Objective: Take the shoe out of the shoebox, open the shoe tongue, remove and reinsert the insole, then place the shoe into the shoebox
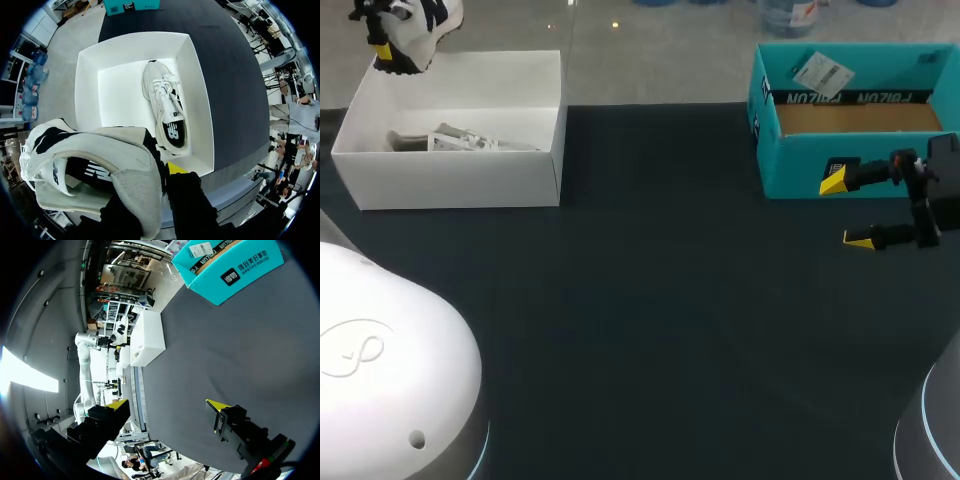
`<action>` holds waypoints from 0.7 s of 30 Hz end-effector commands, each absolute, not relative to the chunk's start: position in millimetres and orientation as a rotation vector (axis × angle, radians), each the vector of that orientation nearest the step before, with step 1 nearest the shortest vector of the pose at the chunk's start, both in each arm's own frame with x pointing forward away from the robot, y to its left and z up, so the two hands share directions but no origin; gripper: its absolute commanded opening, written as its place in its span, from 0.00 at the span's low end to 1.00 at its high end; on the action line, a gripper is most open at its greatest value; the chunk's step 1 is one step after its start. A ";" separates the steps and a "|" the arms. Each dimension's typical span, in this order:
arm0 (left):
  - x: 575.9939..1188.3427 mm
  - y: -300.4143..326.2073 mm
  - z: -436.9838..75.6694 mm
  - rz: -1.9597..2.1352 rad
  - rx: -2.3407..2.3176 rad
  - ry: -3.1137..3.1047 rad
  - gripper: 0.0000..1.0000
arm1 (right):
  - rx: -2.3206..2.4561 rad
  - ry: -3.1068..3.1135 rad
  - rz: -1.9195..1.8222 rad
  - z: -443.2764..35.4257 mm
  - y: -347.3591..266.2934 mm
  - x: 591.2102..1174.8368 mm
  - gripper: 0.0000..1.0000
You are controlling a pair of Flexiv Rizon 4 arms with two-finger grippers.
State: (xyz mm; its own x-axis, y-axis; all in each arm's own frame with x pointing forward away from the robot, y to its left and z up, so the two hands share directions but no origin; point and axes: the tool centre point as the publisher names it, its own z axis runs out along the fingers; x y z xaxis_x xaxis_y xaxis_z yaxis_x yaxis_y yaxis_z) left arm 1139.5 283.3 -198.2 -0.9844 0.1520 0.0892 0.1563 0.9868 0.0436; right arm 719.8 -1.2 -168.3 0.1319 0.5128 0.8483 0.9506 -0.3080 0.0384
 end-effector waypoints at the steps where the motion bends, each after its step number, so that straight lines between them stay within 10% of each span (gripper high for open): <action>1: 1152.8 285.4 -198.9 -0.078 -0.213 -2.996 0.00 | -1.893 -1.404 -1.081 -168.5 -0.3 719.2 1.00; 14: 1152.8 285.4 -198.9 -0.078 -0.213 -2.996 0.00 | -1.893 -1.404 -1.081 -168.5 -0.3 719.2 1.00; 21: 1142.5 291.7 -190.4 -0.196 -1.233 -2.836 0.00 | -1.893 -1.404 -1.081 -168.5 -0.3 719.2 1.00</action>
